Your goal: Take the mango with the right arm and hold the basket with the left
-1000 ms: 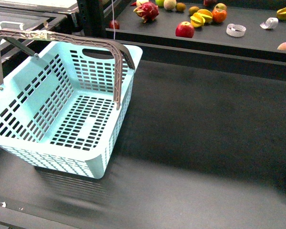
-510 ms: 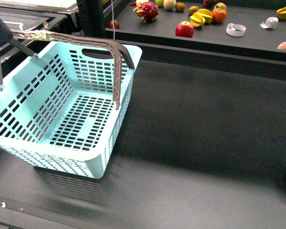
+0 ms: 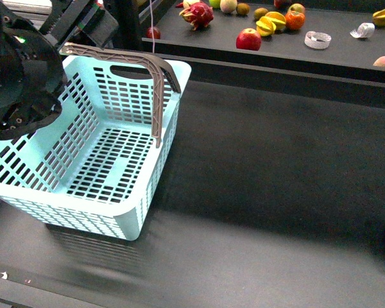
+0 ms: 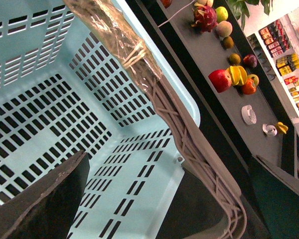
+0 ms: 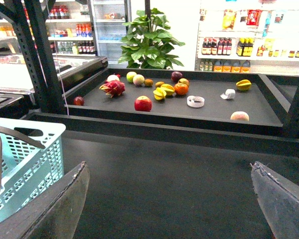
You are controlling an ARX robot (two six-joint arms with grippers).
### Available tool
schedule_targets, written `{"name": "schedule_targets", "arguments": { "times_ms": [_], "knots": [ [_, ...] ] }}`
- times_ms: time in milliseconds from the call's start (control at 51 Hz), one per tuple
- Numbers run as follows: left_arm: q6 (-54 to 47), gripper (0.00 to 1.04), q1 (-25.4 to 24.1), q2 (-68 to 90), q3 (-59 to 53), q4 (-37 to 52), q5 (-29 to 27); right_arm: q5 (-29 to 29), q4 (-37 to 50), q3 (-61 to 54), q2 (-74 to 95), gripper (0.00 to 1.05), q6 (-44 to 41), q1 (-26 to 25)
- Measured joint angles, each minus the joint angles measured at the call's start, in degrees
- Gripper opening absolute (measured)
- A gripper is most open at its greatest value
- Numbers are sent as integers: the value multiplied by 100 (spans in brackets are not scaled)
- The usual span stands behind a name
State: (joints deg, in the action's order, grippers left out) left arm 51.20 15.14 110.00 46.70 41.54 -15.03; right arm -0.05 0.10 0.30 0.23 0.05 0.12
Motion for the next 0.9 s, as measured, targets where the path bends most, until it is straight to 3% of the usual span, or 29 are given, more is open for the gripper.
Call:
{"name": "schedule_targets", "arguments": {
  "times_ms": [843, 902],
  "knots": [
    [328, 99, -916, 1587, 2350, -909, 367, 0, 0, 0, 0, 97, 0, 0],
    [323, 91, -929, 1628, 2433, -973, 372, 0, 0, 0, 0, 97, 0, 0]
  ]
}}
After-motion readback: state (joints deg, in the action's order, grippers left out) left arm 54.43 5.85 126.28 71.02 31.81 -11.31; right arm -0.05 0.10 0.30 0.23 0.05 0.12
